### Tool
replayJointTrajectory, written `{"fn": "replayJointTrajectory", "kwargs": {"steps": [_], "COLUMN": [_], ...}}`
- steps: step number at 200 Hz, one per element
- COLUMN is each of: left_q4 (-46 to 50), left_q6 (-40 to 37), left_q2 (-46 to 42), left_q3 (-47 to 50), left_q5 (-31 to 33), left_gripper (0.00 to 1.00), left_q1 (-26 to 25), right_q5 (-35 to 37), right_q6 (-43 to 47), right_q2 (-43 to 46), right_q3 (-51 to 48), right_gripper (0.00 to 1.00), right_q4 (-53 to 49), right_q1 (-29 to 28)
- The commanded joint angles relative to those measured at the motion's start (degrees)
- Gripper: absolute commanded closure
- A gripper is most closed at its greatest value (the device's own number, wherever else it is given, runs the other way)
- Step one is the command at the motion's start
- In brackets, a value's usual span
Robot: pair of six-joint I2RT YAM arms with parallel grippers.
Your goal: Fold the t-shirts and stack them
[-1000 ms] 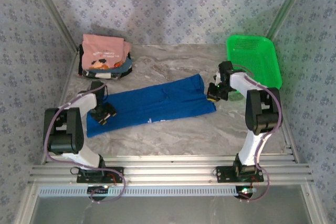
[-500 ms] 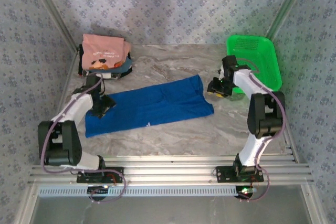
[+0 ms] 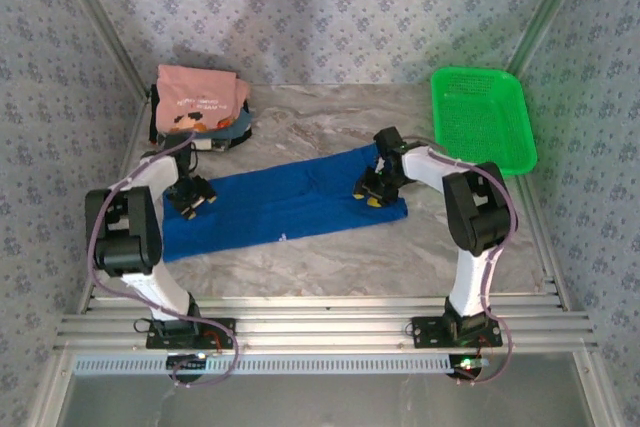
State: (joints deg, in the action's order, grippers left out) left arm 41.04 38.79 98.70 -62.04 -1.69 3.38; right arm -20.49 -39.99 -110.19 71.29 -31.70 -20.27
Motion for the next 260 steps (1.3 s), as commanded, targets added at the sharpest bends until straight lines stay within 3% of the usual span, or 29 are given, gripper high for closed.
{"fn": "replayJointTrajectory", "kwargs": {"steps": [1,54,104,123,151,175,206,229,260], "left_q4": [3.37,2.66,1.33,1.85,1.27,3.2,7.83,9.07,10.35], "left_q6": [-1.19,-0.39,2.48,3.86,6.45,7.48,6.74,4.27,-4.22], "left_q2": [2.07,2.78,-0.65,-2.6,-6.86,-11.55,-19.67,-23.52,-21.66], "left_q3": [-1.56,0.95,5.92,7.87,11.08,11.25,8.03,4.65,-3.05], "left_q5": [1.87,-0.54,-7.69,-9.64,-13.05,-14.81,-13.28,-10.36,-5.58], "left_gripper": [0.48,0.51,0.52,0.52,0.51,0.49,0.46,0.42,0.41], "left_q1": [1.52,2.24,0.41,-1.35,-2.63,-3.79,-5.05,-4.98,-4.87], "right_q5": [10.1,17.66,14.47,7.13,-0.8,-8.32,-11.65,-7.48,-0.19], "right_q6": [-5.83,-6.94,-8.32,-12.6,-19.8,-19.97,-10.48,-2.75,2.66], "right_q2": [-3.13,-15.0,-36.89,-43.23,-45.64,-44.83,-33.2,-19.14,-5.42], "right_q3": [3.05,20.83,57.55,66.61,69.37,74.37,70.77,56.3,39.72], "right_gripper": [0.57,0.56,0.55,0.53,0.47,0.43,0.37,0.3,0.29], "right_q4": [-1.09,-8.08,-17.04,-9.71,9.01,12.35,4.37,0.99,-2.4], "right_q1": [-0.01,1.8,4.25,5.37,6.66,6.92,5.8,4.73,2.91]}}
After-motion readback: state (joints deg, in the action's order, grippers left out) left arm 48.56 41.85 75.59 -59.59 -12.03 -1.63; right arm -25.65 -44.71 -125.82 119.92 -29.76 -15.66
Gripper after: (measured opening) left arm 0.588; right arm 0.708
